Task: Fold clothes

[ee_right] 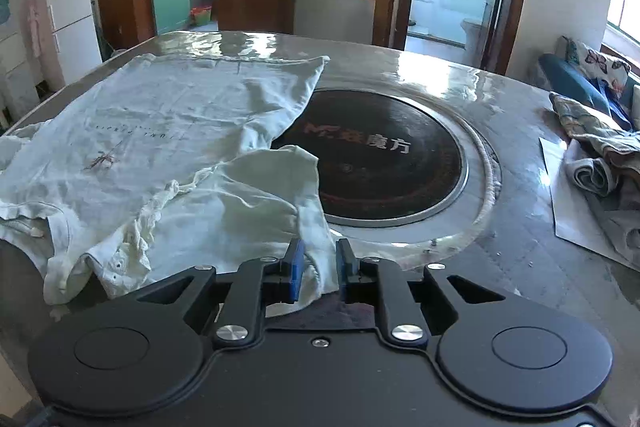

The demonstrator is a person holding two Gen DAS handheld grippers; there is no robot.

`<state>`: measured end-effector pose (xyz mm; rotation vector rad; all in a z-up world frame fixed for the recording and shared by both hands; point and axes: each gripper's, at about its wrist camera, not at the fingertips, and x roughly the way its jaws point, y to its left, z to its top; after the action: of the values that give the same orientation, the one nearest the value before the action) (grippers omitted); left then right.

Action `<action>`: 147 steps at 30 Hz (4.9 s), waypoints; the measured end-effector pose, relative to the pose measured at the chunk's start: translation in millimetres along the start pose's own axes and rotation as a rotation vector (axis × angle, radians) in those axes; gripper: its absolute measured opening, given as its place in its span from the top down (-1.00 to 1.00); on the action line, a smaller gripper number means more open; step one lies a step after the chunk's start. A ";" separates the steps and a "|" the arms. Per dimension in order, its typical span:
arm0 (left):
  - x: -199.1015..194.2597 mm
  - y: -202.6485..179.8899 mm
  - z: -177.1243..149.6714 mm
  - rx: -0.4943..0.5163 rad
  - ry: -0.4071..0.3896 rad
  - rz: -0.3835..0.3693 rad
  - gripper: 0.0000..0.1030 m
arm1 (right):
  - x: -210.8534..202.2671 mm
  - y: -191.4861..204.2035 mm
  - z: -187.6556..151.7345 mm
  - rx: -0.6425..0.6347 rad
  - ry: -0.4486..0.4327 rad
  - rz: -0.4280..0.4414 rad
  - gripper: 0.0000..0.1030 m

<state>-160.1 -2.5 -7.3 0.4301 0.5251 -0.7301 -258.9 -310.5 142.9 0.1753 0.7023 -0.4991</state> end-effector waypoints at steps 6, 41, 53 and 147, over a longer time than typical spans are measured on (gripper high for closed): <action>-0.4 0.7 1.0 -0.002 0.003 -0.003 0.36 | 16.3 2.8 20.5 -0.001 -0.010 0.005 0.68; -7.3 14.2 -7.1 -0.016 -0.004 -0.018 0.29 | 18.6 3.4 16.4 -0.015 -0.015 -0.020 0.39; -19.1 20.4 -7.0 -0.030 -0.003 -0.033 0.18 | 7.9 1.1 -12.8 -0.001 0.028 -0.007 0.71; -17.9 -6.4 46.7 0.039 -0.071 -0.173 0.10 | -7.6 -31.6 -22.7 0.175 0.047 0.020 0.14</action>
<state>-162.0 -22.8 38.8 0.3965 0.4863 -0.9202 -292.5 -327.9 131.1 0.3588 0.7018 -0.5388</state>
